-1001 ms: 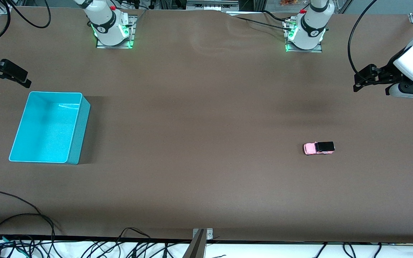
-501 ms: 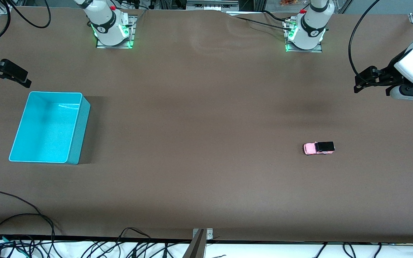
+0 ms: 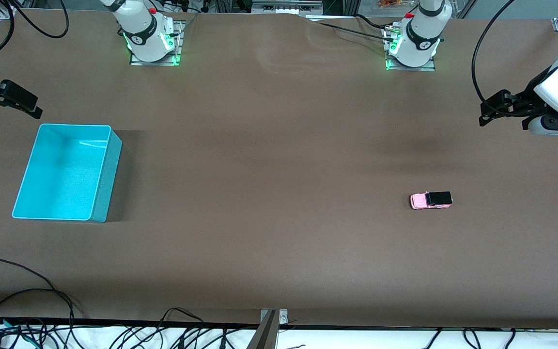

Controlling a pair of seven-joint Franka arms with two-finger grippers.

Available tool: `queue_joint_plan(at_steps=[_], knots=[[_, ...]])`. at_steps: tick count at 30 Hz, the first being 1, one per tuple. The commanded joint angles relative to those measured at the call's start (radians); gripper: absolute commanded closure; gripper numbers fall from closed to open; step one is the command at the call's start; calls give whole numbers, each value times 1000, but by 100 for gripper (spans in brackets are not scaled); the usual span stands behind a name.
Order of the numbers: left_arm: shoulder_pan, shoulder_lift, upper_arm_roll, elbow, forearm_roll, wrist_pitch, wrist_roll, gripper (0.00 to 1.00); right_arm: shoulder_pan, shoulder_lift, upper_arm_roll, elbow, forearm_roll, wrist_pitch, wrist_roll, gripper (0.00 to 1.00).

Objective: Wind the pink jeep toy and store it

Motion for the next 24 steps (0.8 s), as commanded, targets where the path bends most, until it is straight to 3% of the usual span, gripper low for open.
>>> queue_joint_plan(at_steps=[1, 24], knots=[[4, 16, -4, 38, 12, -24, -26, 0, -4, 6, 5, 21, 12, -23, 6, 0], [4, 18, -6, 38, 12, -24, -37, 0, -4, 3, 21, 23, 8, -37, 1, 0]])
